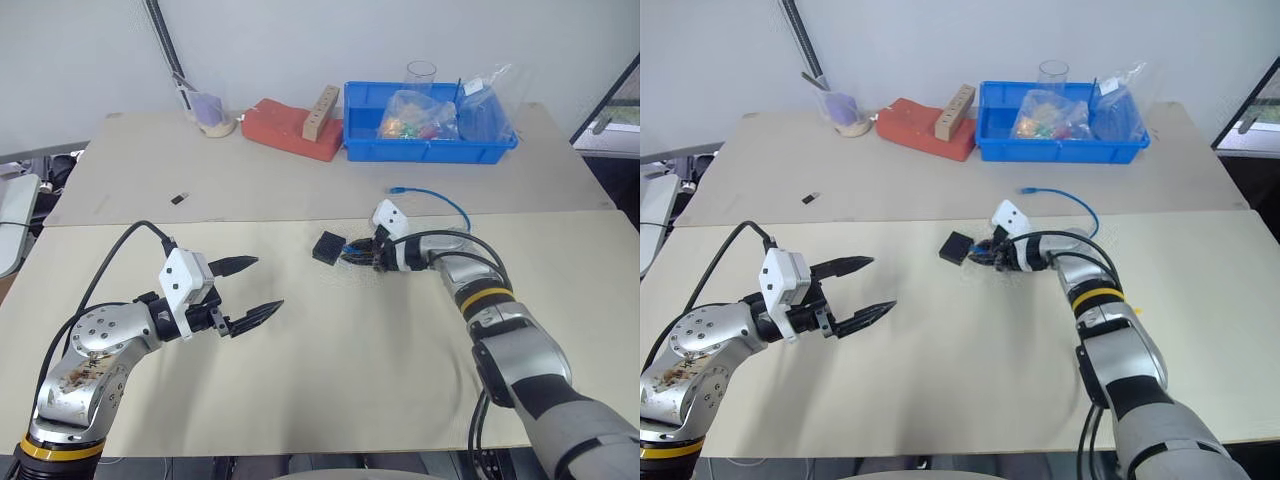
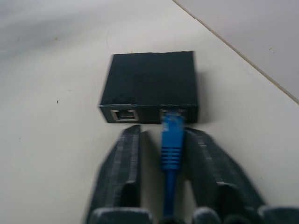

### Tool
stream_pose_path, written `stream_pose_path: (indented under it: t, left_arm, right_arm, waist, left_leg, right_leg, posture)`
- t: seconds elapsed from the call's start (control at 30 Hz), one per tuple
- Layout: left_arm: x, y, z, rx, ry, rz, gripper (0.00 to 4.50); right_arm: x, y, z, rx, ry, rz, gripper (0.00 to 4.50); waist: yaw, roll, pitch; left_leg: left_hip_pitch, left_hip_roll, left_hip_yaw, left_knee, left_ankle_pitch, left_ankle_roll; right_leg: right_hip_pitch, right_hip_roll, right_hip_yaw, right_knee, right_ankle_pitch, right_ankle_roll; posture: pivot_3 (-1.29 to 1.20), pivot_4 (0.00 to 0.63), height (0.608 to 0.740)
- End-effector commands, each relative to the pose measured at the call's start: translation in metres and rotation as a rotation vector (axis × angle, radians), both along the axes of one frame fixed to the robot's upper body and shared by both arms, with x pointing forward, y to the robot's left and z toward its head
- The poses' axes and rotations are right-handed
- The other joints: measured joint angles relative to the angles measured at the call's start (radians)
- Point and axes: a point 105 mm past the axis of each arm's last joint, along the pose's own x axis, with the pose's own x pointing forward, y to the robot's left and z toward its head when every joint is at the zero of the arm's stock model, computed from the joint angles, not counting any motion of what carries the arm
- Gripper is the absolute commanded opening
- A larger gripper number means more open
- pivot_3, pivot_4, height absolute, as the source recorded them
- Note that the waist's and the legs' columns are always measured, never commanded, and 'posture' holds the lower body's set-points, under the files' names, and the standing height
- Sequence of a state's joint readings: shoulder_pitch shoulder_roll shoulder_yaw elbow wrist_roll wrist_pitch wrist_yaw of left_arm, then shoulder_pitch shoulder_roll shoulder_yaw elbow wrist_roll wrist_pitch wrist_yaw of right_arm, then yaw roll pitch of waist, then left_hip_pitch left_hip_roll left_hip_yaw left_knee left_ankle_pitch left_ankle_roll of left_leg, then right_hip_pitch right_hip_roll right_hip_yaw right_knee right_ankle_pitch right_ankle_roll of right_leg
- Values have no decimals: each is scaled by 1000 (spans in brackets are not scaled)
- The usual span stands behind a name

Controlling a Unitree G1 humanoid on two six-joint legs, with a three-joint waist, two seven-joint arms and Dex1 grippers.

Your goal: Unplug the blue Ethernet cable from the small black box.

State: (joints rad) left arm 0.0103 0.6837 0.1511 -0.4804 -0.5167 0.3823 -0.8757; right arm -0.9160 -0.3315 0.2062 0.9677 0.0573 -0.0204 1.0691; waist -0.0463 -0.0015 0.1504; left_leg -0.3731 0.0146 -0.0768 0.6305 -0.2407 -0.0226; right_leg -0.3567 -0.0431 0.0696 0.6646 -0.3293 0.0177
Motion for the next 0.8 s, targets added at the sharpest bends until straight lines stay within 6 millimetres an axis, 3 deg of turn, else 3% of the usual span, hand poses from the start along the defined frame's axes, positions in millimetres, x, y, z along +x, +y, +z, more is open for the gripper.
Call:
stream_pose_path:
  t: [0.03, 0.23, 0.33, 0.47, 0.6, 0.8]
  left_arm:
    - [-1, -1, 12, 3, -46, -16, 4500]
    - [9, 3, 13, -105, 37, 43, 4500]
    - [16, 9, 13, -299, 224, 87, 4500]
    - [19, 7, 13, -398, 369, 44, 4500]
    - [31, -2, 18, -410, 387, 0, 4500]
    - [41, -25, 23, -403, 407, -114, 4500]
  right_arm:
    - [1, -1, 12, 2, -46, 31, 196]
    - [-4, 0, 37, 8, -180, 105, 65]
    - [-15, 8, 66, -2, -397, 183, 65]
    - [-40, 18, 107, -17, -758, 261, 65]
    - [-65, 28, 119, -80, -999, 347, 65]
    - [-77, 40, 126, -149, -1207, 390, 65]
  waist:
    - [0, 0, 0]
    - [2, 0, 0]
    - [2, 0, 0]
    - [0, 0, 0]
    - [6, 0, 0]
    - [4, 0, 0]
  left_leg:
    - [0, 0, 0, 0, 0, 0]
    - [0, 0, 0, 0, 0, 0]
    - [-1, 0, -2, 0, 0, 0]
    - [-2, 0, -3, 0, 0, 0]
    - [-2, 0, -3, 1, 0, 0]
    - [-2, -1, -1, 2, 0, -1]
  right_leg:
    - [0, 0, 0, 0, 0, 0]
    - [0, 0, 0, 0, 0, 0]
    - [0, -1, 0, 0, 0, 0]
    - [-2, 0, -1, 1, 0, 0]
    - [-2, 0, -1, 1, 0, 0]
    - [-1, 0, -1, 1, 0, 0]
  posture:
    - [0, 150, 740]
    - [0, 150, 740]
    - [0, 150, 740]
    - [0, 150, 740]
    - [0, 150, 740]
    - [0, 150, 740]
